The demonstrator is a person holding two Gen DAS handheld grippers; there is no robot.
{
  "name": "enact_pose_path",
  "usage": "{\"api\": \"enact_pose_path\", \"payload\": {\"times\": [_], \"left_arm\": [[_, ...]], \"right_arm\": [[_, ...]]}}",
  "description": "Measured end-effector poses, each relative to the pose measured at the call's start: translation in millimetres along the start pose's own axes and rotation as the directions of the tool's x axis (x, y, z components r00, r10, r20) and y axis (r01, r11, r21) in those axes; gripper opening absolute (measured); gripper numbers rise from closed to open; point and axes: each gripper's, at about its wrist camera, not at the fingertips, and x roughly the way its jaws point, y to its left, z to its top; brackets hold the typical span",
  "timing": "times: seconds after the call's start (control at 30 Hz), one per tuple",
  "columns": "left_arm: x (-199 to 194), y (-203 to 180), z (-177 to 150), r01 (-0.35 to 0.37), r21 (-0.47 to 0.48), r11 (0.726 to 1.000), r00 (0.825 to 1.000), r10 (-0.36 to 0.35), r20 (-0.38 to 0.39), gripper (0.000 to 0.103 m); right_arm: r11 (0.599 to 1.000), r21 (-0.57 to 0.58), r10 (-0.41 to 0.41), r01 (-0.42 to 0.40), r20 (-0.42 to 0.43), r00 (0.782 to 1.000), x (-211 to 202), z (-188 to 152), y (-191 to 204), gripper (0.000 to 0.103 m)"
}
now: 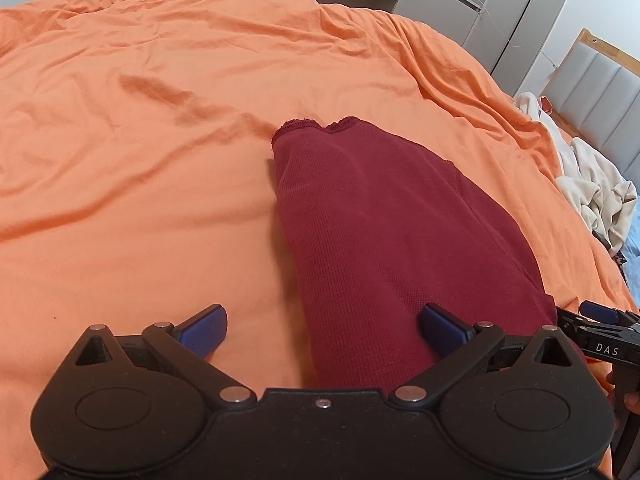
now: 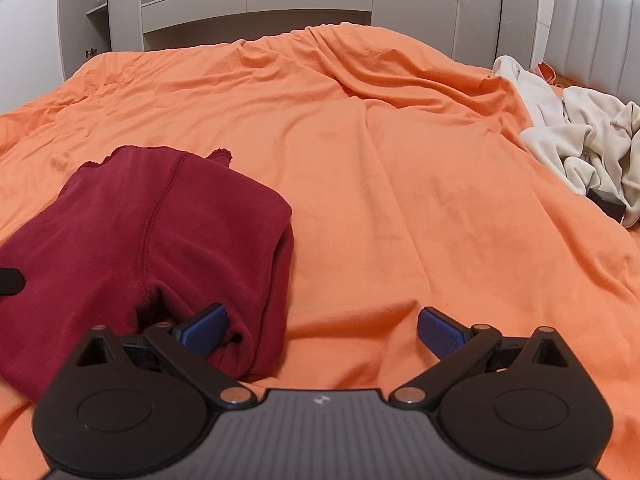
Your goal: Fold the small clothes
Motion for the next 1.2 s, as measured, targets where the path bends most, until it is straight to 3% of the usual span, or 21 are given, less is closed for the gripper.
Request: {"api": "enact_pose_path", "payload": {"times": [0.63,0.77,0.97,1.2], "left_arm": [[0.2,-0.3,-0.4,-0.001,0.001,1.0,1.0,0.001,0.001,0.103],[0.1,-0.7,-0.2,-0.002,0.001,1.0,1.0,0.002,0.001,0.103],[1.2,-1.2,-1.1,-0.004,0.004,1.0,1.0,0.004,0.001,0.103],[2.7,-1.9,-2.3,-0.008,0.006,1.0,1.0,0.008,0.0,0.103]], "right_arm": [[1.0,-0.011,0.001,0.0,0.014,1.0,-4.3,2.3,-2.4,0.103],[1.0,0.018,0.005,-0.007,0.082,0.997,-17.2,4.2,-7.6,0.103],[0.99,0.063,0.111,-0.127,0.213,0.971,-33.0,8.5,-6.3,0.103],[0.986,-0.067,0.161,-0.152,0.163,0.973,-23.2,2.2,25.6,0.103]]}}
